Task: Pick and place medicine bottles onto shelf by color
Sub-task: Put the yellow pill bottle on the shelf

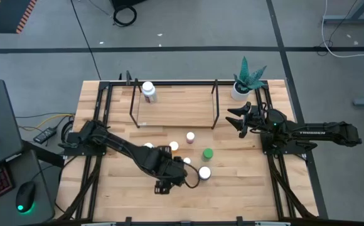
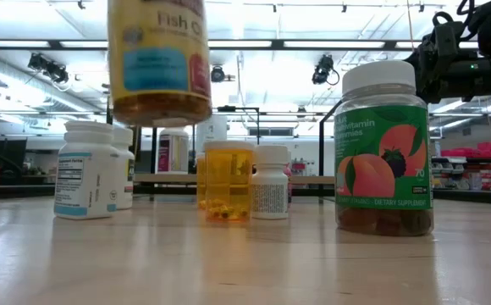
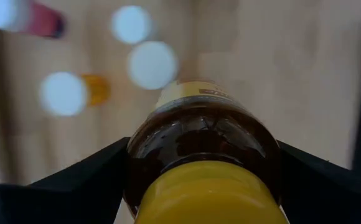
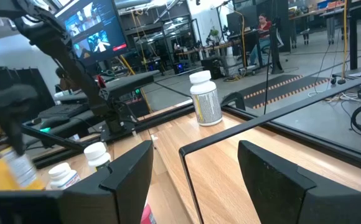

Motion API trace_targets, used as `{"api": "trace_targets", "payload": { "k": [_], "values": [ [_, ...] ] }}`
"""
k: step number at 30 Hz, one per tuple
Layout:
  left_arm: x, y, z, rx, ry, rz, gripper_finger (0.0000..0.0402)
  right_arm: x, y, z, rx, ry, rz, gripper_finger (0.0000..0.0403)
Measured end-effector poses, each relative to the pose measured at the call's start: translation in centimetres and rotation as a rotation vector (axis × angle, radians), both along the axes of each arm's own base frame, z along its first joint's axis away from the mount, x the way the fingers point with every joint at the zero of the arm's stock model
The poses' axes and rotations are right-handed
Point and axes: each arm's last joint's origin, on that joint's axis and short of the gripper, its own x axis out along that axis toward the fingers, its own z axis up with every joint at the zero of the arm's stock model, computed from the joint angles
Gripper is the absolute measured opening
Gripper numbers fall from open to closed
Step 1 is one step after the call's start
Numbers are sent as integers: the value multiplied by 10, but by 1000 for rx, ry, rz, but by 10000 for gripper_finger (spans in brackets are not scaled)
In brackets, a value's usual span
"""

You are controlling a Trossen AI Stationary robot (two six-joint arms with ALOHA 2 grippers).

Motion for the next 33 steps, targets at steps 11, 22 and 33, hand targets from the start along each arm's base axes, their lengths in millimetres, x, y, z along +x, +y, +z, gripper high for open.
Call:
{"api": "trace_targets", "payload": {
  "k": [11, 22, 33],
  "values": [
    [12, 75, 11, 93, 26, 20, 344, 0, 0, 0, 0, -1, 0, 243],
    [-9, 157, 42, 132, 36, 178, 345, 0, 0, 0, 0, -2, 0, 243],
    [-37, 218, 13, 190, 66, 293, 346, 0, 0, 0, 0, -1, 0, 243]
  ]
}}
